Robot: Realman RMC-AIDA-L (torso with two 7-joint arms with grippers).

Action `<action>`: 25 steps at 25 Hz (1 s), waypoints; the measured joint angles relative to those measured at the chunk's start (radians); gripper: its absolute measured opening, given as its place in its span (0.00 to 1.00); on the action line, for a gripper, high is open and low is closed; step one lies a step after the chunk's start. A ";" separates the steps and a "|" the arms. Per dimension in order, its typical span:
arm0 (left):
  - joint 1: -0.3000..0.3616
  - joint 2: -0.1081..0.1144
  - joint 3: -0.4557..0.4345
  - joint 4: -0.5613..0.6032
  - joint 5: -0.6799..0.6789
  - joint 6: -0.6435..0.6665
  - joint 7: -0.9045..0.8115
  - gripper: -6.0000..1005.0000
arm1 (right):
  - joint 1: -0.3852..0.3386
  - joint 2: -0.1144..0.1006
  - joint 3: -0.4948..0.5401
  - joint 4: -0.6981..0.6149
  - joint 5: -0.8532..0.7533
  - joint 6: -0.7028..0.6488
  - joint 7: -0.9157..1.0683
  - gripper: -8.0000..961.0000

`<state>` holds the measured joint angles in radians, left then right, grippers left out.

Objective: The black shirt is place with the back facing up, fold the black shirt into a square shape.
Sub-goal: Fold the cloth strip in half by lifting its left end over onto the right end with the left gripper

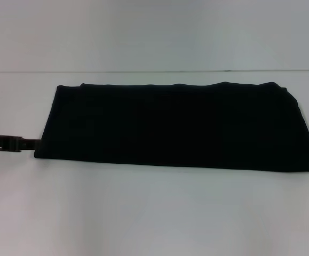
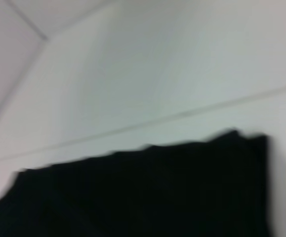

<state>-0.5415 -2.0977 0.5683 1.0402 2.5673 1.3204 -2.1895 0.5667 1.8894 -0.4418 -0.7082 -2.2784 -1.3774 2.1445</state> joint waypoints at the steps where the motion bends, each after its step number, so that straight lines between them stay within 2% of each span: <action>1: -0.001 0.002 -0.009 0.004 -0.027 0.040 -0.019 0.31 | 0.000 0.000 0.002 0.001 0.021 -0.020 -0.017 0.64; 4: -0.019 0.022 -0.045 -0.025 -0.108 0.154 -0.093 0.41 | 0.003 -0.001 0.004 0.007 0.083 -0.070 -0.064 0.79; 7: -0.046 0.047 -0.097 -0.093 -0.156 0.231 -0.160 0.52 | 0.018 -0.003 -0.003 0.008 0.100 -0.089 -0.082 0.88; 9: -0.052 0.053 -0.116 -0.112 -0.164 0.245 -0.171 0.69 | 0.028 -0.004 -0.006 0.013 0.101 -0.091 -0.097 0.94; 10: -0.065 0.065 -0.160 -0.158 -0.178 0.265 -0.189 0.77 | 0.034 -0.004 -0.007 0.018 0.101 -0.091 -0.108 0.97; 11: -0.070 0.073 -0.180 -0.193 -0.180 0.267 -0.204 0.80 | 0.040 -0.004 -0.008 0.027 0.102 -0.093 -0.119 0.97; 15: -0.074 0.080 -0.196 -0.243 -0.167 0.251 -0.260 0.89 | 0.059 0.002 -0.008 0.039 0.102 -0.092 -0.133 0.97; 25: -0.079 0.083 -0.189 -0.306 -0.063 0.153 -0.373 0.88 | 0.105 0.007 -0.025 0.034 0.100 -0.065 -0.136 0.97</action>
<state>-0.6202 -2.0144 0.3790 0.7342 2.5048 1.4732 -2.5627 0.6719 1.8968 -0.4669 -0.6744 -2.1788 -1.4428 2.0086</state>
